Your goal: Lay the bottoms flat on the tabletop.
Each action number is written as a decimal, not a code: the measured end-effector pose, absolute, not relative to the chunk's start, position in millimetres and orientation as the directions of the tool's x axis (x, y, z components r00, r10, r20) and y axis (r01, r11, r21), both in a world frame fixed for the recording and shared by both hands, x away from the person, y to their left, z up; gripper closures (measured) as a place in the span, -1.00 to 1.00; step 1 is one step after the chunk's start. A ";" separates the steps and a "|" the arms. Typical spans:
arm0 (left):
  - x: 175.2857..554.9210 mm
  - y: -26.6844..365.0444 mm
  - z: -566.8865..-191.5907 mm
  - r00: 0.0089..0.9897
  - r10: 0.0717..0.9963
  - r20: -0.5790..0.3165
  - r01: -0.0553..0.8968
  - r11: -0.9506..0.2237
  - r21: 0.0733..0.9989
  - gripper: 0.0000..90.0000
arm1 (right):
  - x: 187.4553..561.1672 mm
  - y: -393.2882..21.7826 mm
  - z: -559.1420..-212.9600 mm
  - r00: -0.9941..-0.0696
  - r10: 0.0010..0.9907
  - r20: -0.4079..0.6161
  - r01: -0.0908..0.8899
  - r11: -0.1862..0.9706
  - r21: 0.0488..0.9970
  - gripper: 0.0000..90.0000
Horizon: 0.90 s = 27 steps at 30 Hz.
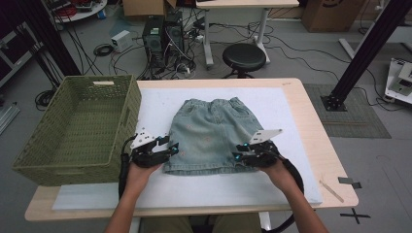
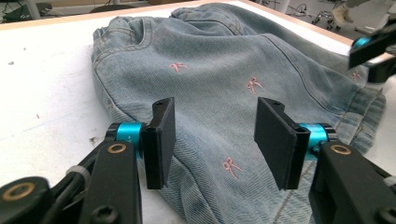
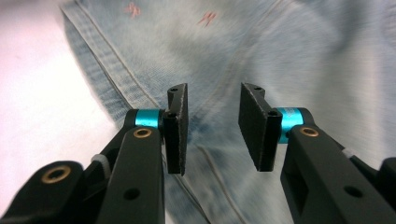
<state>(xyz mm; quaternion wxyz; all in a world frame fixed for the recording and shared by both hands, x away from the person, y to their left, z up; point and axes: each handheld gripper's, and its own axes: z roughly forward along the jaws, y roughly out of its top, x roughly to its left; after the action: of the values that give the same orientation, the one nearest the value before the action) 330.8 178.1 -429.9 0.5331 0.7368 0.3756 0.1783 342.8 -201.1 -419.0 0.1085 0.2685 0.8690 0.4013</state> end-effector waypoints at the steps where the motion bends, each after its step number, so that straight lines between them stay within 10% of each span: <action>1: 330.8 178.1 -430.0 0.656 0.743 -0.136 0.364 -0.153 0.919 0.06 | 343.5 -197.0 -421.5 -0.831 0.556 0.030 0.387 0.539 0.748 0.34; 5: 330.6 177.9 -430.0 0.653 0.745 -0.136 0.365 -0.152 0.919 -0.01 | 346.6 -182.1 -435.1 -0.822 0.569 0.031 0.407 0.549 0.730 0.31; 15: 329.3 179.2 -431.5 0.650 0.748 -0.135 0.368 -0.154 0.917 -0.06 | 343.3 -169.4 -445.2 -0.828 0.560 -0.019 0.392 0.603 0.694 0.93; 27: 332.6 182.6 -432.2 0.635 0.758 -0.150 0.388 -0.144 0.910 -0.11 | 327.0 -160.5 -436.7 -0.892 0.447 0.063 0.370 0.645 0.669 0.92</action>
<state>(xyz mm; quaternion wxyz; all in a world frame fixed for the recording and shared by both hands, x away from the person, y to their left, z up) 332.6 182.6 -432.2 0.5256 0.7356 0.3893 0.1761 327.0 -160.5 -436.7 0.0539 0.2255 0.9053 0.3560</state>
